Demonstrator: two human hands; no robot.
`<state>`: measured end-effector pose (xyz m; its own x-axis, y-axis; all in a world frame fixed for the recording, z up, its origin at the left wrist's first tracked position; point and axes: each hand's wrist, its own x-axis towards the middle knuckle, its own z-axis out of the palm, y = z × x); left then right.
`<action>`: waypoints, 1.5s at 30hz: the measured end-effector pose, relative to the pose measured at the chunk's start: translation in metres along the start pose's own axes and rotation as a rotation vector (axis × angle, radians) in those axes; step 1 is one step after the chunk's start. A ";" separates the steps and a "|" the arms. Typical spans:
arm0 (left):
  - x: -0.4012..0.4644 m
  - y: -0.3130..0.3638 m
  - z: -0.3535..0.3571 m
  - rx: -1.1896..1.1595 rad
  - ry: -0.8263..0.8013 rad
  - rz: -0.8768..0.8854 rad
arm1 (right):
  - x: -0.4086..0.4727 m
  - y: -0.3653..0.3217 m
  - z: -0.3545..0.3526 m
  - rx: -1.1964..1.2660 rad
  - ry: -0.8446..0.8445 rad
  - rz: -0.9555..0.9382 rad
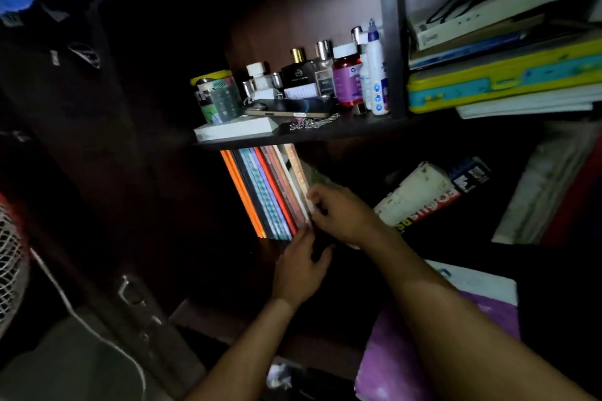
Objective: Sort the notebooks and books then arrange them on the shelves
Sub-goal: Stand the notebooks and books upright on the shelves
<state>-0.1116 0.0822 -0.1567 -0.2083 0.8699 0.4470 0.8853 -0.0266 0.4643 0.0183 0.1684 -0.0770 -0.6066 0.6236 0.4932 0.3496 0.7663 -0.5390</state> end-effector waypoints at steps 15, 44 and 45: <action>-0.092 0.137 0.034 -0.007 -0.504 0.001 | -0.281 -0.018 -0.076 -0.472 0.082 0.923; 0.043 0.248 0.129 0.120 0.074 0.990 | -0.269 0.020 -0.135 -0.207 1.002 0.837; 0.047 0.249 0.136 0.194 0.077 0.964 | -0.270 0.024 -0.131 -0.204 0.981 0.830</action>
<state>0.1552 0.1836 -0.1237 0.6179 0.4835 0.6200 0.7417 -0.6201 -0.2556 0.2836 0.0391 -0.1339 0.5838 0.7056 0.4016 0.5201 0.0548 -0.8523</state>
